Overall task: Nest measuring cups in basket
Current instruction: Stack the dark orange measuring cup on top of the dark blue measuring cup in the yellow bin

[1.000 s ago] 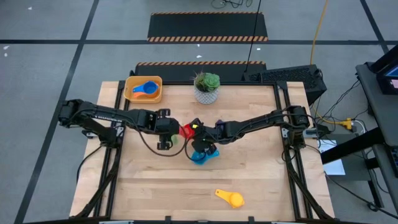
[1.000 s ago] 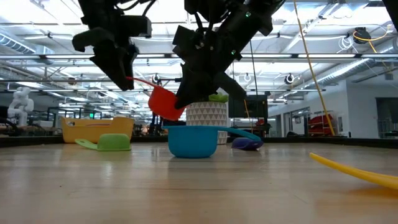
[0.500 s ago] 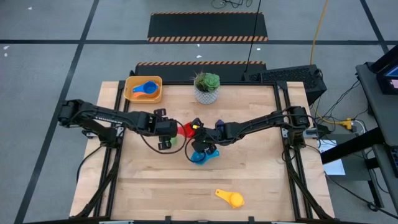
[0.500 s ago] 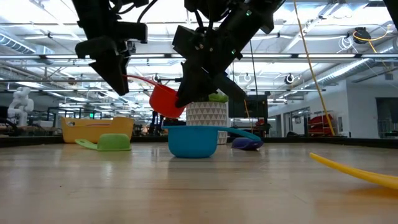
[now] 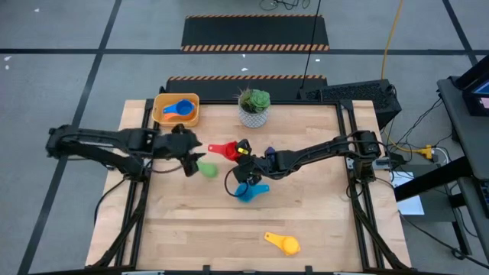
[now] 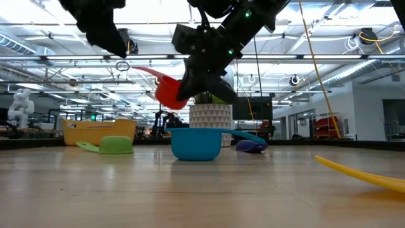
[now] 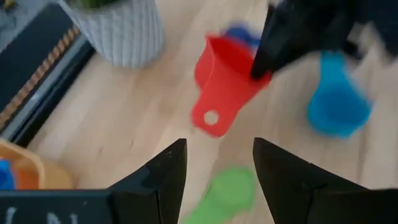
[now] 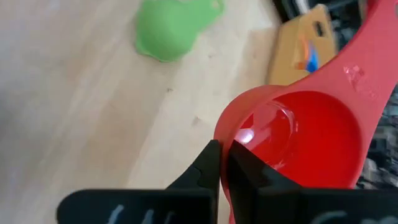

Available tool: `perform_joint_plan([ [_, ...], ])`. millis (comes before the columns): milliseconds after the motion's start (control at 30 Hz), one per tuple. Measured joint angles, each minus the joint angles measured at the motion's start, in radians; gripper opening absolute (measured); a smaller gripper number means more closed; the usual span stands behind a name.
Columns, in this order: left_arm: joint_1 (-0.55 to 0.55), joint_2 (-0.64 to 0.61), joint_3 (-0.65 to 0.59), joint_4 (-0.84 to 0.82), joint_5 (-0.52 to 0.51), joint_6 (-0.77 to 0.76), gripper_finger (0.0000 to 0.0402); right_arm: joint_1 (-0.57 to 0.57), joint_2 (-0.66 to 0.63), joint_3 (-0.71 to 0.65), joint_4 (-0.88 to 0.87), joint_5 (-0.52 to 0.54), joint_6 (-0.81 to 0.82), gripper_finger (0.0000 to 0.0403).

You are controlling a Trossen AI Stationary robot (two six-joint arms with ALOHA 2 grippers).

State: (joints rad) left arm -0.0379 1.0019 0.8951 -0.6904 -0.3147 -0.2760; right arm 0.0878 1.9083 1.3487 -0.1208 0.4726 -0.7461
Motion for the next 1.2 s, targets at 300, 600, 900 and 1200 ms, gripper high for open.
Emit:
perform_joint_plan([
  [300, 0.077, -0.221, -0.337, 0.429, 0.169, -0.154, 0.0186, 0.027, 0.000, 0.000, 0.092, 0.079, -0.045, 0.0004],
  [600, 0.135, -0.277, -0.423, 0.581, 0.306, -0.143, 0.0186, 0.024, 0.000, 0.000, 0.103, 0.077, -0.086, 0.0004],
  [900, 0.180, -0.276, -0.423, 0.632, 0.325, -0.150, 0.0186, 0.025, 0.000, 0.000, 0.103, 0.076, -0.108, 0.0004],
  [1200, 0.184, -0.206, -0.423, 0.651, 0.327, -0.115, 0.0115, 0.025, 0.000, 0.000, 0.098, 0.077, -0.112, 0.0004],
])
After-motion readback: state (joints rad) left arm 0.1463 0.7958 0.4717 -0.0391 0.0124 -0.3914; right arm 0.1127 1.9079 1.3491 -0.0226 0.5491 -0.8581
